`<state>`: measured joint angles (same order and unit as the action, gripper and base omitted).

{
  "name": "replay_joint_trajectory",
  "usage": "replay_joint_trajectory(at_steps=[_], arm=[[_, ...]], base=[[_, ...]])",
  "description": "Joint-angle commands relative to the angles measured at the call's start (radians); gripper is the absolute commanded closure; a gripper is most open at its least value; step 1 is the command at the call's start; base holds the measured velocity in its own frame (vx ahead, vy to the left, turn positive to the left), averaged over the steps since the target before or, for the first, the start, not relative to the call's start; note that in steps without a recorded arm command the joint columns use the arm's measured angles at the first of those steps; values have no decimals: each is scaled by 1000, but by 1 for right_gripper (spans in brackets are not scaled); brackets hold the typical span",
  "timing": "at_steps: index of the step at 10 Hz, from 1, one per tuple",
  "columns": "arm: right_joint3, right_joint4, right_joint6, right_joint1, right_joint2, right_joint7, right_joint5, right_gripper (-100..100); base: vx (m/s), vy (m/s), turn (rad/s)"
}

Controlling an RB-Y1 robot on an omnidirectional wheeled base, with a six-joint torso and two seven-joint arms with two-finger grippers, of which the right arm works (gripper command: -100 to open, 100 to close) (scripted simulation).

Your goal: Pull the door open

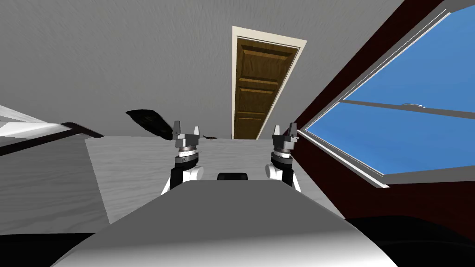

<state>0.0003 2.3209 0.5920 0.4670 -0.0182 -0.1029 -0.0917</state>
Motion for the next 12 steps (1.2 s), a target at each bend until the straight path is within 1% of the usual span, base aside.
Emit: replay_joint_trajectory(at_steps=[1,4,8,9,12], arm=[[-7,-29,5,-9,-7,-28,-2,-100],[-22,-93,17,-30,-22,-91,-7,-100],[-37,-156,28,-50,-34,-152,-12,-100],[-45,-189,34,-60,-40,-184,-15,-100],[-60,-249,45,-79,-50,-243,-20,-100]], base=[[49,18,31],[107,33,35],[86,33,21],[94,40,41],[96,35,31]])
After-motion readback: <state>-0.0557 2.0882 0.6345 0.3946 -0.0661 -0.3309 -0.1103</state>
